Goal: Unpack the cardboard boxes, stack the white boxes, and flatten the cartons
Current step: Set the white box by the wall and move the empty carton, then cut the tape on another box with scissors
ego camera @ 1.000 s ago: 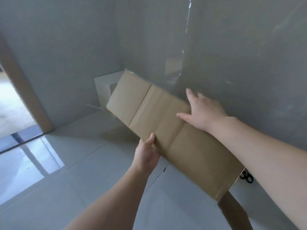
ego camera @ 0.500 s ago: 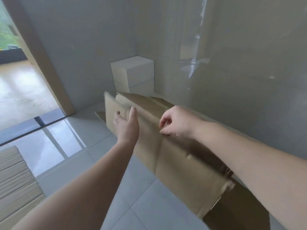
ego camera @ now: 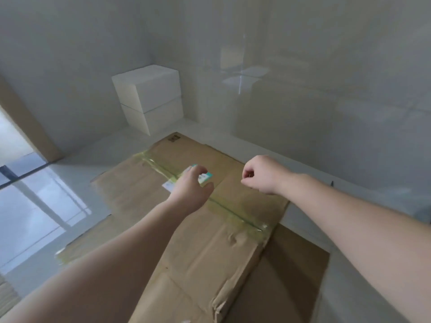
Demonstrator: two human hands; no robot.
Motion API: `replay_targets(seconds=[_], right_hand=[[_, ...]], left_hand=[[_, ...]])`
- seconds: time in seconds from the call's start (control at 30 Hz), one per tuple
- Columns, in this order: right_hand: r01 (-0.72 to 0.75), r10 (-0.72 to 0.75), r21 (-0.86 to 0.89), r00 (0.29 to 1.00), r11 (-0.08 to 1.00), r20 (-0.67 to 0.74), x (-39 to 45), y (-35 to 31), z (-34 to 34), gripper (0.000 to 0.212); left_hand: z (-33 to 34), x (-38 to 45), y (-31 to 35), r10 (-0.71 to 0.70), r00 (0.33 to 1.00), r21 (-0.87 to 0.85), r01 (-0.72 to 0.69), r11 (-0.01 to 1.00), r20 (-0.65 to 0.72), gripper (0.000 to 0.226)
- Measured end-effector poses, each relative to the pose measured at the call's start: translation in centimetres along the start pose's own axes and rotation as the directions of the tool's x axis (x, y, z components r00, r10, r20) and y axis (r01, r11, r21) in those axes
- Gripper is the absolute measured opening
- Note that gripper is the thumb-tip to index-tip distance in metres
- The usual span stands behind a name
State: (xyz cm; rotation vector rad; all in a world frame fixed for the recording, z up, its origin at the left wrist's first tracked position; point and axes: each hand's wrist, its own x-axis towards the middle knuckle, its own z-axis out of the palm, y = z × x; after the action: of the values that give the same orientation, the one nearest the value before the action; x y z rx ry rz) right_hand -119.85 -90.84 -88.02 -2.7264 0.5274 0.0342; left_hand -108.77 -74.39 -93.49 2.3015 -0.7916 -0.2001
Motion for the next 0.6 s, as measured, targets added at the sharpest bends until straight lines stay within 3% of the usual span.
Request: replay_targets(seconds=[0.13,0.33,0.6], right_hand=[[-0.094,0.094,-0.015,0.996,0.995,-0.009,-0.9,5.6,-0.4,0.012],[-0.209,0.208,-0.031,0.978,0.978,-0.022,-1.2,14.4,-0.8,0.012],[-0.471,0.473,-0.051,0.881,0.880,0.027,-0.4,27.7,3.6,0.019]], left_hand=[[4.3,0.9,3.9,0.118,0.990,0.051,-0.122,0.991,0.079,0.043],[9.6,2.2,8.3,0.174,0.975,0.081,-0.186,0.979,0.137,0.042],[16.8,4.6,12.3,0.246,0.939,0.137,-0.284,0.949,0.241,0.039]])
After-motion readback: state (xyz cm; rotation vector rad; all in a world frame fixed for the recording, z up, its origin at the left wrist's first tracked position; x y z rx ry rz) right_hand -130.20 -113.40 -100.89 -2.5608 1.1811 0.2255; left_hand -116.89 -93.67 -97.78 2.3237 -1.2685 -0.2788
